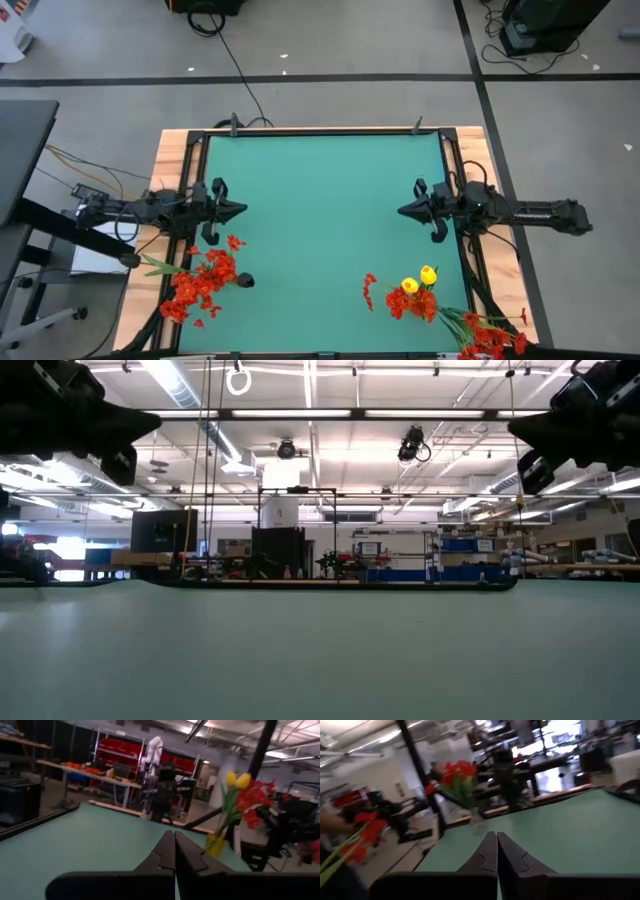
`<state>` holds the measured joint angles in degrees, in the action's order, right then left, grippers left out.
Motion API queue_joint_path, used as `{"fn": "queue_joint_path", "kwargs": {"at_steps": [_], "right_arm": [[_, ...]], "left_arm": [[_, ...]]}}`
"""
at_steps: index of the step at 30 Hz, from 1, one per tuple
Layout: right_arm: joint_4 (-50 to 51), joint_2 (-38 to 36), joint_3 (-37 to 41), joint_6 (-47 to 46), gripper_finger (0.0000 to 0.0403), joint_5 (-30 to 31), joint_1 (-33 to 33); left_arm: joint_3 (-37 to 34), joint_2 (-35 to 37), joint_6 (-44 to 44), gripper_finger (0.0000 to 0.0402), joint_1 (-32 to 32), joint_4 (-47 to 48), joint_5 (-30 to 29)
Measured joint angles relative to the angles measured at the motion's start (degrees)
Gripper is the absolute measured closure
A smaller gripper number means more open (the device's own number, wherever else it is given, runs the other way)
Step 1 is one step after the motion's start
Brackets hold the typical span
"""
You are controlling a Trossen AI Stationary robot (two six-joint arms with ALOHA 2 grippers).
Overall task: Sort flowers into vase by color
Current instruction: Return to Home Position
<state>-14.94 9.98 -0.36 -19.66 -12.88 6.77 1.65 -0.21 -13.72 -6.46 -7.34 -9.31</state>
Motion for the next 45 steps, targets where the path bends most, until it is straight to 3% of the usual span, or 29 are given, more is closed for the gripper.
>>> {"fn": "queue_joint_path", "kwargs": {"at_steps": [8, 17, 22, 31, 39, 45], "right_arm": [[5.88, -2.28, -0.02, 3.23, 0.0402, 8.69, -7.29], [11.27, -9.99, -0.02, 4.27, 0.0402, 10.23, -7.50], [12.99, -9.80, -0.22, 6.08, 0.0401, 10.19, -7.50], [13.01, -9.82, -0.26, 9.58, 0.0400, 12.90, -5.79], [12.93, -9.79, -0.26, 9.87, 0.0400, 10.09, -5.49], [12.88, -9.79, -0.26, 8.75, 0.0397, 10.80, -5.49]], "left_arm": [[-0.73, 0.00, 3.84, 0.0401, -4.78, -0.10, -6.69], [-0.44, -0.04, 4.05, 0.0401, -6.67, 0.76, -7.43], [-1.12, -0.03, 5.77, 0.0401, -7.00, -0.29, -10.35], [-1.14, -0.53, 4.63, 0.0401, -5.83, 0.68, -4.77], [-1.16, -0.52, 4.05, 0.0401, -2.58, -0.14, 0.07], [-1.18, -0.52, 4.42, 0.0401, -2.60, 0.49, 0.42]]}}
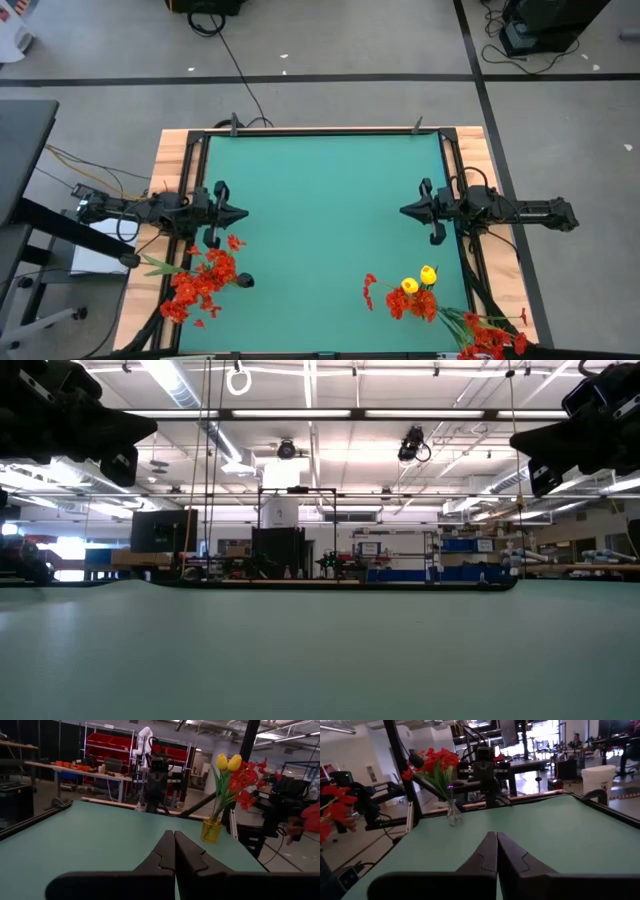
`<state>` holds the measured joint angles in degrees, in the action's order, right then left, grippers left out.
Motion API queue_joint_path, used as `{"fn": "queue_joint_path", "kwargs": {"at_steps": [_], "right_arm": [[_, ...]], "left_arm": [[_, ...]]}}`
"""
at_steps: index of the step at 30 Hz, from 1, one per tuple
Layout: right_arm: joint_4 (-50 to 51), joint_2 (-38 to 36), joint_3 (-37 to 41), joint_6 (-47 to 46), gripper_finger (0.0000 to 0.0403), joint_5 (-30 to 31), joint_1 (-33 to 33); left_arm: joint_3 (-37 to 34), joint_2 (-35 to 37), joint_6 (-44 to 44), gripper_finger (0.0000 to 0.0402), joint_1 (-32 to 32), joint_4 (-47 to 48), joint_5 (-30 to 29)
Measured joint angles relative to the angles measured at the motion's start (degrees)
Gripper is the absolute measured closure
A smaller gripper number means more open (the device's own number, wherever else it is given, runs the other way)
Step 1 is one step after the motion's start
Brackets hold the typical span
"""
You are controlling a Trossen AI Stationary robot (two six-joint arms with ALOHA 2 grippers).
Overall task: Sort flowers into vase by color
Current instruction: Return to Home Position
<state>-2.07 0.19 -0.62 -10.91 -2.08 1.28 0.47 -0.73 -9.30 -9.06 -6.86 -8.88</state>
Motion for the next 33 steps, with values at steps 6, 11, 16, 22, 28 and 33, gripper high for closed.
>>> {"fn": "queue_joint_path", "kwargs": {"at_steps": [6, 11, 16, 22, 28, 33], "right_arm": [[0.01, 0.11, 0.00, -0.01, 0.0373, 0.58, 0.00], [0.00, 0.11, 0.00, -0.02, 0.0363, 0.56, 0.00], [0.02, 0.12, 0.00, -0.01, 0.0365, 0.56, 0.00], [0.00, 0.11, 0.00, -0.01, 0.0363, 0.56, 0.00], [0.00, 0.12, 0.00, -0.02, 0.0364, 0.54, 0.00], [0.00, 0.11, 0.00, -0.03, 0.0363, 0.54, 0.00]], "left_arm": [[0.00, 0.00, -0.05, 0.0393, 0.00, 0.09, 0.00], [-0.02, 0.00, -0.33, 0.0377, 0.00, 0.09, 0.00], [-0.02, 0.00, -0.35, 0.0376, 0.00, 0.09, 0.00], [-0.04, 0.00, -0.37, 0.0375, 0.00, 0.07, 0.00], [-0.07, 0.00, -0.38, 0.0375, 0.00, 0.07, 0.00], [-0.07, 0.00, -0.40, 0.0374, 0.00, 0.07, -0.02]]}}
